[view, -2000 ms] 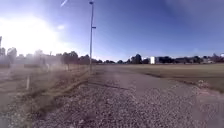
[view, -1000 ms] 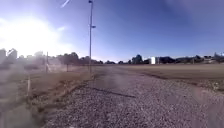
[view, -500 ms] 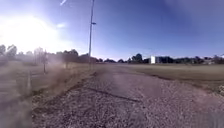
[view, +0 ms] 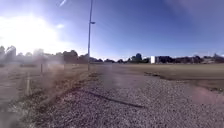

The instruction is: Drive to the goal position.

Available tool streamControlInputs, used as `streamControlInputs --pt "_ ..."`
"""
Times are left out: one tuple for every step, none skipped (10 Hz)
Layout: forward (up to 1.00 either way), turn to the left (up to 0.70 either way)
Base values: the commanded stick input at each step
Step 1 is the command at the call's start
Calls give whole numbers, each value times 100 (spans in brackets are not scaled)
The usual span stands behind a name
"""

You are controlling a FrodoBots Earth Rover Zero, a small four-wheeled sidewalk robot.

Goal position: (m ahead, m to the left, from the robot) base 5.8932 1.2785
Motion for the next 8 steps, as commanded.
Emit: streamControlInputs --pt "50 0" --pt "50 0" --pt "50 0" --pt "50 0" --pt "50 0" --pt "50 0" --pt "50 0" --pt "50 0"
